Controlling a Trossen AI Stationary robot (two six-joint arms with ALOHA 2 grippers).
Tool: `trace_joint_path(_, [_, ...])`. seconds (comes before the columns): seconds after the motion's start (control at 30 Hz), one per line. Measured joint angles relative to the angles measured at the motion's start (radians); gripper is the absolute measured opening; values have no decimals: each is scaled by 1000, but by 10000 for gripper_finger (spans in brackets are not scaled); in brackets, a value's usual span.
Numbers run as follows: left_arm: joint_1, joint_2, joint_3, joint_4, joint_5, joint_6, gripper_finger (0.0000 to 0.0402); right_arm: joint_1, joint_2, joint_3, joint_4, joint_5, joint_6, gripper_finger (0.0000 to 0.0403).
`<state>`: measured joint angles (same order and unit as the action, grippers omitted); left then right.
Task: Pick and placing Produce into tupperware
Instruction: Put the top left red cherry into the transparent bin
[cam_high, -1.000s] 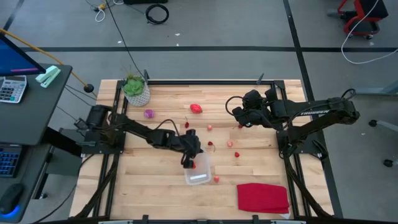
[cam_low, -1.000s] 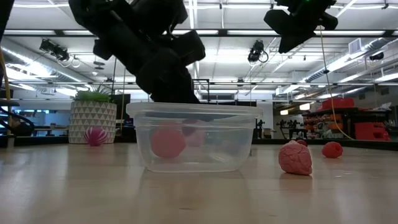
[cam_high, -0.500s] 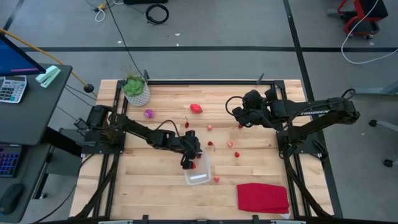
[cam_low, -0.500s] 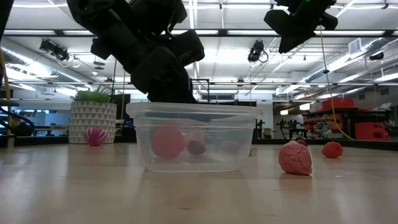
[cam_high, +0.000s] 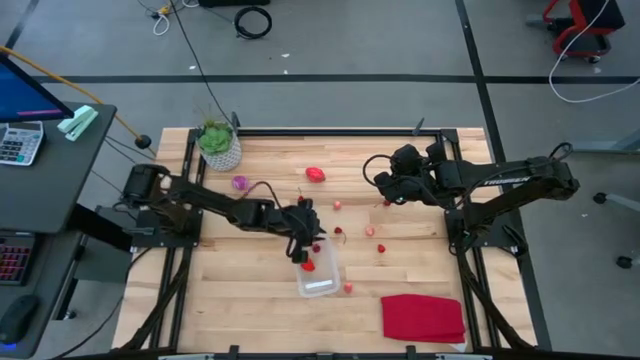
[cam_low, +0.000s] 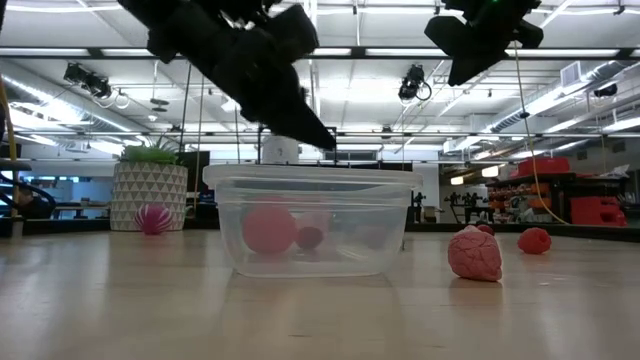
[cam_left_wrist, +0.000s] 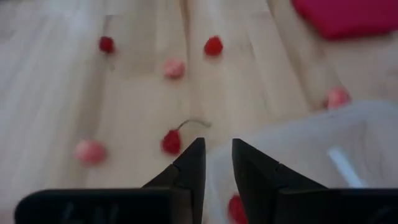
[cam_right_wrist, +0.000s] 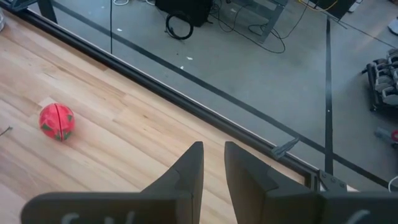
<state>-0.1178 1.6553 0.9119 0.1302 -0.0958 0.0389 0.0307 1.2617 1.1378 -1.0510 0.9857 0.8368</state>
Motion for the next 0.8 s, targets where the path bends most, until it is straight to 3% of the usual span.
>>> trace_joint_path(0.33, [148, -109, -3, -269, -1, 34, 118, 0, 0, 0, 2, -1, 2, 73])
trace_joint_path(0.6, [301, -23, -3, -258, -9, -60, 170, 0, 0, 0, 2, -4, 6, 73])
trace_joint_path(0.8, [357, 94, -3, -253, -9, -85, 176, 0, 0, 0, 1, -4, 5, 73])
